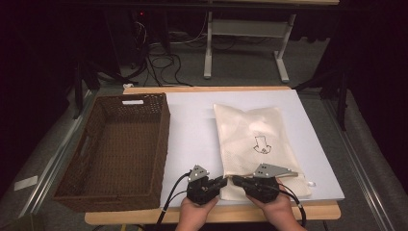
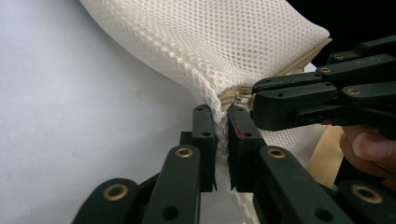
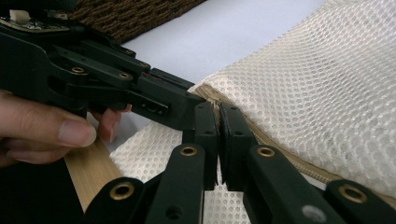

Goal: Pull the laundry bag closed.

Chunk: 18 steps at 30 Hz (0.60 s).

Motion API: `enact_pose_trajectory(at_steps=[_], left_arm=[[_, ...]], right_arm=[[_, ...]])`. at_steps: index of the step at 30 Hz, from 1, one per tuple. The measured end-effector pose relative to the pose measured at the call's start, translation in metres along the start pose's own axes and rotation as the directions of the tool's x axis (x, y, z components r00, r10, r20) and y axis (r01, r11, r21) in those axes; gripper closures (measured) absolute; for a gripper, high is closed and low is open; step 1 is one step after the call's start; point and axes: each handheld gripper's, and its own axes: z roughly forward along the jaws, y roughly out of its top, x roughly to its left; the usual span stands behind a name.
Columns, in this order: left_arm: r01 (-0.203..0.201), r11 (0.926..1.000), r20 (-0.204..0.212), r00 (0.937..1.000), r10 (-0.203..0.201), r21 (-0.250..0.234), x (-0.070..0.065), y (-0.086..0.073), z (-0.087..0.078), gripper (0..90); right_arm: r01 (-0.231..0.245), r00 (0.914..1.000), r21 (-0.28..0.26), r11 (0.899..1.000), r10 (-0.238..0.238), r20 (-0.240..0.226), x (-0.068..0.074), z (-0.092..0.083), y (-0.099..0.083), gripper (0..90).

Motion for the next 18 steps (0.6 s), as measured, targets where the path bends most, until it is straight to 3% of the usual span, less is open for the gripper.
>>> enact_pose_trajectory(at_steps=[3,13,15,18], left_arm=[[-0.032,0.9995,-0.031,0.9990,0.032,0.000,-0.005,0.001,-0.002,85.7],[-0.026,0.9991,-0.041,0.9988,0.025,-0.033,-0.007,0.003,-0.006,86.0],[-0.016,0.9988,-0.037,0.9992,0.014,-0.046,-0.005,0.005,-0.009,86.0],[-0.020,0.9989,-0.043,0.9989,0.018,-0.043,-0.006,0.004,-0.009,85.9]], right_arm=[[-0.005,0.9999,0.005,1.000,0.005,0.016,0.001,0.000,0.000,88.5],[-0.023,0.9993,0.015,1.000,0.022,0.031,-0.005,0.000,-0.002,88.6],[-0.050,0.9984,0.005,0.999,0.050,0.025,-0.011,-0.002,-0.003,88.5],[-0.033,0.9989,0.009,0.999,0.033,0.033,-0.010,-0.003,-0.003,88.5]])
